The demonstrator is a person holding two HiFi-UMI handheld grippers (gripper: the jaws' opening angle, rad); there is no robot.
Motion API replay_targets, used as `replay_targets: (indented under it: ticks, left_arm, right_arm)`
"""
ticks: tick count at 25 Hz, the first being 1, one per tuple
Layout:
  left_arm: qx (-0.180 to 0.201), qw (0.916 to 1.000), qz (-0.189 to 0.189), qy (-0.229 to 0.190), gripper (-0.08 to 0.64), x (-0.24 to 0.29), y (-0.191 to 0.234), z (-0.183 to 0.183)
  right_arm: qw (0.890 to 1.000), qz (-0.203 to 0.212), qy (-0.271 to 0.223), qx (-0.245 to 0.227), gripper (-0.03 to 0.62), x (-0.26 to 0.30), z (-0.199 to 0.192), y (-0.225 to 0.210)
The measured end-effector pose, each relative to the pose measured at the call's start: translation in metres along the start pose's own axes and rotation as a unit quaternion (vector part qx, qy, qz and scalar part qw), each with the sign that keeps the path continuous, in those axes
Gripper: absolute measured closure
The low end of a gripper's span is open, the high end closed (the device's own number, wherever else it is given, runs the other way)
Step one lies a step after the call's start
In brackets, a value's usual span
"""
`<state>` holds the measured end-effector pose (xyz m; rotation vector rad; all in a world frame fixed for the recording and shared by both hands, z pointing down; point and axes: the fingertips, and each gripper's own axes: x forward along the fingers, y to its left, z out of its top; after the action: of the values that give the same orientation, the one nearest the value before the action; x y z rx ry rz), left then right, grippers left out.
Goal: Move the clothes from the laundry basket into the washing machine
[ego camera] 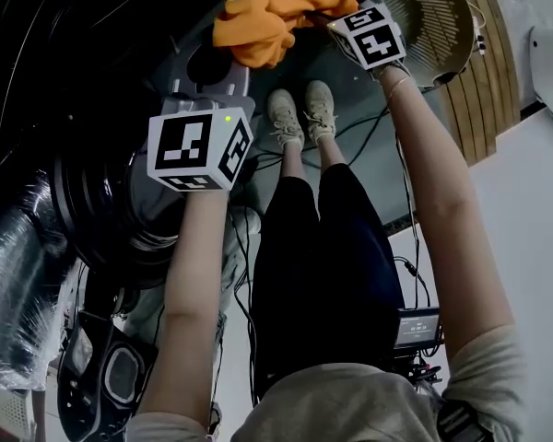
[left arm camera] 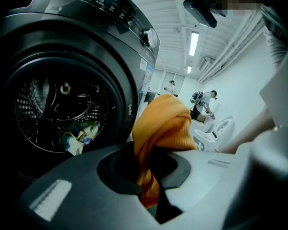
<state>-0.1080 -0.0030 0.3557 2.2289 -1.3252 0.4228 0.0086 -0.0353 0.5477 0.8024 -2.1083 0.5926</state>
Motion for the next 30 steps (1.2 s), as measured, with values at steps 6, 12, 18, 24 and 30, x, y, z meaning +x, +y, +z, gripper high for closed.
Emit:
replay_targets:
  ticks: [6, 12, 18, 24, 30]
  left_arm:
    - [-0.013, 0.9999, 0.008, 0.006, 0.511, 0.004, 0.005, -0.015]
    - [-0.016, 0.9991, 0.030, 0.026, 0.511, 0.013, 0.015, -0.029]
    - [-0.035, 0.9985, 0.007, 0.040, 0.506, 0.025, 0.002, -0.038]
    - [-0.028, 0.9957, -0.084, 0.025, 0.369, 0.039, -0.044, -0.029]
    - [0.054, 0.9919, -0.109, 0.038, 0.190, 0.053, -0.071, -0.027]
  right_arm:
    - [0.999, 0.024, 0.027, 0.000, 0.541, 0.001, -0.010, 0.005]
    - [0.998, 0.047, -0.016, 0.042, 0.555, -0.037, -0.010, 0.013]
    - [0.981, 0.072, -0.123, 0.130, 0.560, -0.095, 0.037, 0.025]
    - [0.960, 0.094, -0.199, 0.171, 0.560, -0.149, 0.094, 0.034]
    - [0.953, 0.134, -0.217, 0.161, 0.561, -0.168, 0.136, 0.056]
